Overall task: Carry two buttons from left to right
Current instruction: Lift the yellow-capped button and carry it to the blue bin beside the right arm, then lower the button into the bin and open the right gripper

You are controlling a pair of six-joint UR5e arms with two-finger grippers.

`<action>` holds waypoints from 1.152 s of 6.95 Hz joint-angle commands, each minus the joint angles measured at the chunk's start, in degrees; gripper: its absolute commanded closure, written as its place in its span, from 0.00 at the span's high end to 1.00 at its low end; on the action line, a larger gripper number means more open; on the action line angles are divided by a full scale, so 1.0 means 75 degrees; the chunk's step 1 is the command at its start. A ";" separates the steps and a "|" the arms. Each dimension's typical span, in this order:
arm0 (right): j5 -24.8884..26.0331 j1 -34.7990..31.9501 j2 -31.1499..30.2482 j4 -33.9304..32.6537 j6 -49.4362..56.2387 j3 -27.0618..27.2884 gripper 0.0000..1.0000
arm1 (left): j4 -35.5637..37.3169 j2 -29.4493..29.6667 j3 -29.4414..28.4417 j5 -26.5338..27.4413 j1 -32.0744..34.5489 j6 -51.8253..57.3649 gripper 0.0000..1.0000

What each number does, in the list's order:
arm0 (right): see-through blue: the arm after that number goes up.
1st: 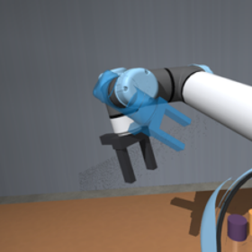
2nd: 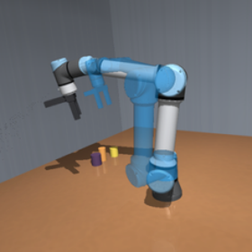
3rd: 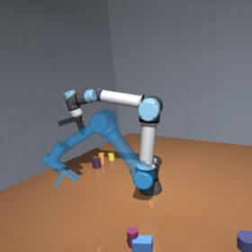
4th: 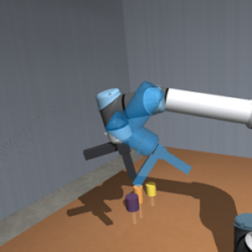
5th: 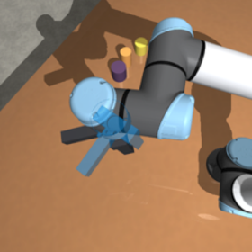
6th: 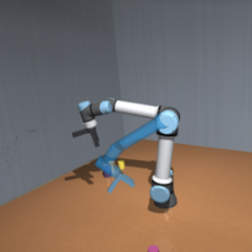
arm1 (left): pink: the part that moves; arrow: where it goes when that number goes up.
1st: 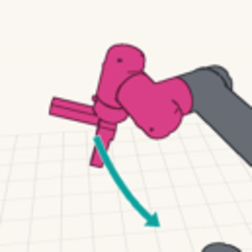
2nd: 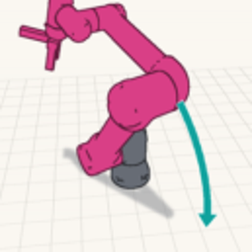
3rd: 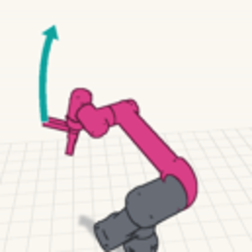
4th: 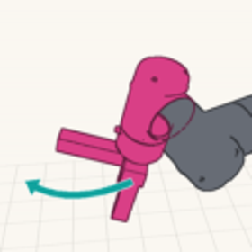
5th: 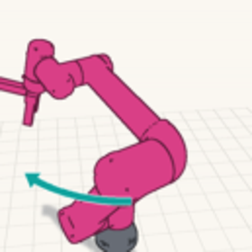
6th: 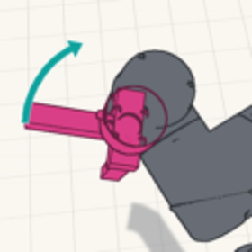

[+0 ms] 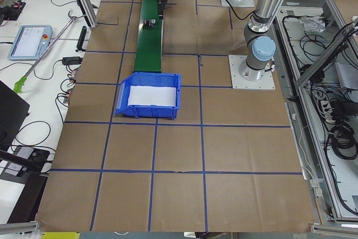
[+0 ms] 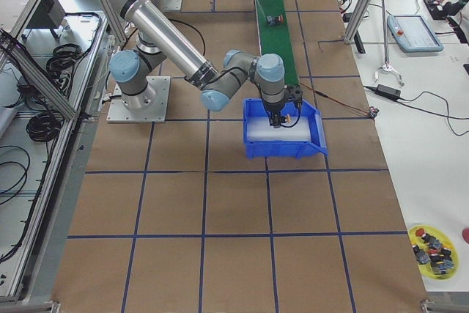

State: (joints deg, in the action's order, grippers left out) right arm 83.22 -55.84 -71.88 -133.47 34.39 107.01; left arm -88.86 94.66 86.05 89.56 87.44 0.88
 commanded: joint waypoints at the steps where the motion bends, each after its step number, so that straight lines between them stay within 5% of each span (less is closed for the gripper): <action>1: 0.0036 0.0063 0.0127 -0.0145 0.0043 0.0355 0.05 | 0.0000 0.0000 0.0000 0.0000 0.0001 0.0000 0.99; 7: 0.0658 0.0285 0.0256 -0.0110 0.0055 0.0521 0.12 | 0.0012 0.0000 -0.0012 -0.0012 0.0001 0.0000 0.99; 8: 0.0553 0.0286 0.0210 -0.0098 0.0032 0.0509 0.62 | 0.0012 0.0000 -0.0012 -0.0012 0.0001 0.0000 0.99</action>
State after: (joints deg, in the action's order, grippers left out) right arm 87.83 -53.99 -70.08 -134.32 34.76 110.90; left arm -88.77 94.66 85.99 89.50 87.45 0.88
